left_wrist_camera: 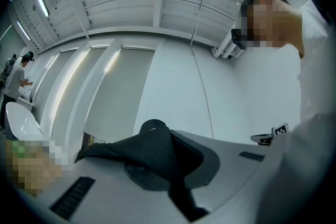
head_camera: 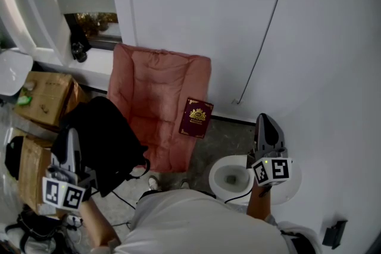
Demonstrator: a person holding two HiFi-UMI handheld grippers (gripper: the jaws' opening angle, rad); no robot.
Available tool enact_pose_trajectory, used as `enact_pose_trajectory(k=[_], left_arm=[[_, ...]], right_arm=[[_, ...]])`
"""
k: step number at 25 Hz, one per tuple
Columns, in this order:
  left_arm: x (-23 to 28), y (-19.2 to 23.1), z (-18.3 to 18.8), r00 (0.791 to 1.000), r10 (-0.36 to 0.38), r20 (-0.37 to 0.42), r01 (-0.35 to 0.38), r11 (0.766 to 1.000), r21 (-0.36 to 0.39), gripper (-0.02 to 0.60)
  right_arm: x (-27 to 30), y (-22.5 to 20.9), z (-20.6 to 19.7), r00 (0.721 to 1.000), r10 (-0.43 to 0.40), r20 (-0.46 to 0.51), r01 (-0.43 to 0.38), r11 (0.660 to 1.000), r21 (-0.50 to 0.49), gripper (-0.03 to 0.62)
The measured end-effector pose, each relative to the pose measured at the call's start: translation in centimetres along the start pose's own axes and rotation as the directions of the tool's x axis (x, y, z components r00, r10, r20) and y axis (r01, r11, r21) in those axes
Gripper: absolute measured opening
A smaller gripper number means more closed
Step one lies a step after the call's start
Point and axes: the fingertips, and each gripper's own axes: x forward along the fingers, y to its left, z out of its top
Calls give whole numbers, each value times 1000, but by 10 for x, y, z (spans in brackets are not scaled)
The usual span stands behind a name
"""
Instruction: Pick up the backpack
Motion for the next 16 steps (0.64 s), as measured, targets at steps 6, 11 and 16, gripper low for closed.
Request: enact_pose_trajectory(k=[6,11,16], left_arm=[[5,-3,-7,1000,-14,-15,14,1000,-17,15],[10,-2,-11,999,-24,-22,23,999,-31,15],[9,-2,-17,999,-27,-21,26,999,-42,15]], right_arm=[[0,-1,-3,1000,-7,-5,7,1000,2,20],[0,-2,-2,1000,-14,-8,14,1000,1,20],[-1,-2,-4,1000,-13,-13,13,1000,-4,20]])
